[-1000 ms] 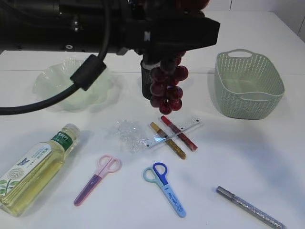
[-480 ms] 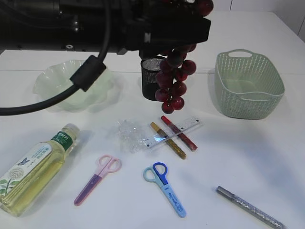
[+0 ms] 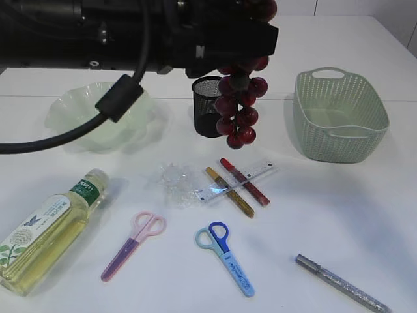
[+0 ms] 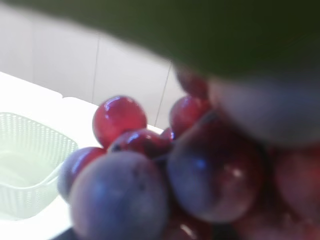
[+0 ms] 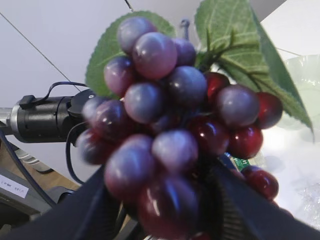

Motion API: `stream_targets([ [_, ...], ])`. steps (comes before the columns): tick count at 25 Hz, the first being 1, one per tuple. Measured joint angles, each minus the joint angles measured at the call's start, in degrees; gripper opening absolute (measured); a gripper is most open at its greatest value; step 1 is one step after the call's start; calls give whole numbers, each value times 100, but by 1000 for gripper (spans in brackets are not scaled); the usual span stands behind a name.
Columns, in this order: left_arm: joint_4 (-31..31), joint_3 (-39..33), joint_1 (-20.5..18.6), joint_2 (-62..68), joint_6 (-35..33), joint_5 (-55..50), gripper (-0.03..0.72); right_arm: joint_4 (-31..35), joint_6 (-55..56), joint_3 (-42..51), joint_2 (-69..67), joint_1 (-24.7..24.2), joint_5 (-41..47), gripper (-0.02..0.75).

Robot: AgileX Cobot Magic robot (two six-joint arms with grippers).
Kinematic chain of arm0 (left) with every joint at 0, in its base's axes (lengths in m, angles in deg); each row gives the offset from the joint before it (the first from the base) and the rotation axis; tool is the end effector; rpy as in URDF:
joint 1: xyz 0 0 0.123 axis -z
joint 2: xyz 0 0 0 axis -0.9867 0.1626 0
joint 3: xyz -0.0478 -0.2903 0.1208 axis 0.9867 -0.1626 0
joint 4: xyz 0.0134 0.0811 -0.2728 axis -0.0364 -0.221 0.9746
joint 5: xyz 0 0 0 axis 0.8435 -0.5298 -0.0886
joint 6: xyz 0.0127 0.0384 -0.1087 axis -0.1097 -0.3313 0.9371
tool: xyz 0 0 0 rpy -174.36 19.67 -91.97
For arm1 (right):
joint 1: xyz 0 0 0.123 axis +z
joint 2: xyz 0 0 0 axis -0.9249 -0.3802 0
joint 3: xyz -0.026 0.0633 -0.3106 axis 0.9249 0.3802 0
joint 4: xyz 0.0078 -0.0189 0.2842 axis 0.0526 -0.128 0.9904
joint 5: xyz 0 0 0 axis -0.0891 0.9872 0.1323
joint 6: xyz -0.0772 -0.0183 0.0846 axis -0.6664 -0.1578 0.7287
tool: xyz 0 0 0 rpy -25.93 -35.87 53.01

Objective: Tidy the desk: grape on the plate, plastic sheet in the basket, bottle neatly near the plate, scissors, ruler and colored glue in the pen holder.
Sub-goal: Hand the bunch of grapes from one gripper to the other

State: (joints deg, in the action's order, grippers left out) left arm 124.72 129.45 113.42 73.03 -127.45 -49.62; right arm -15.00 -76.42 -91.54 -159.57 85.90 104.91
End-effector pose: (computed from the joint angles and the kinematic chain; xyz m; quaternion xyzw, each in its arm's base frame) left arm 0.2859 -0.2742 0.3411 0.3732 0.6562 -0.4586 0.4689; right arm 0.2546 0.1736 0.4877 -0.2968 0.7575 0.4298 0.3917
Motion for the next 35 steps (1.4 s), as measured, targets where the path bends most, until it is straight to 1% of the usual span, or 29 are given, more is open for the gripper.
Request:
stream_targets([
  [2, 0, 0, -56, 0, 0, 12, 158, 10, -68, 0, 0, 0, 0, 454],
  [7, -9, 0, -227, 0, 0, 12, 155, 22, -206, 0, 0, 0, -94, 535],
  [9, -9, 0, -295, 0, 0, 12, 155, -94, -228, -4, 0, 0, -138, 561],
  [15, -21, 0, -624, -33, 0, -36, 147, -664, -241, -13, 0, 0, -325, 584],
  [20, -21, 0, -1002, -119, 0, -92, 143, -1113, -198, -13, 0, 0, -349, 585],
  [23, -21, 0, -1216, -119, 0, -92, 141, -1786, 267, -17, 0, 0, -349, 584],
  [26, -21, 0, -1420, -119, 0, -92, 141, -2789, 1046, -17, 0, 0, -306, 584],
  [28, -21, 0, -1554, -119, 0, -92, 141, -3537, 1636, -17, 0, 0, -127, 580],
  [32, -21, 0, -1793, -119, 0, -79, 141, -4798, 2433, 33, -56, 0, 393, 540],
  [35, -21, 0, -1919, -119, 0, 154, 141, -5380, 2732, 307, -102, 0, 555, 523],
])
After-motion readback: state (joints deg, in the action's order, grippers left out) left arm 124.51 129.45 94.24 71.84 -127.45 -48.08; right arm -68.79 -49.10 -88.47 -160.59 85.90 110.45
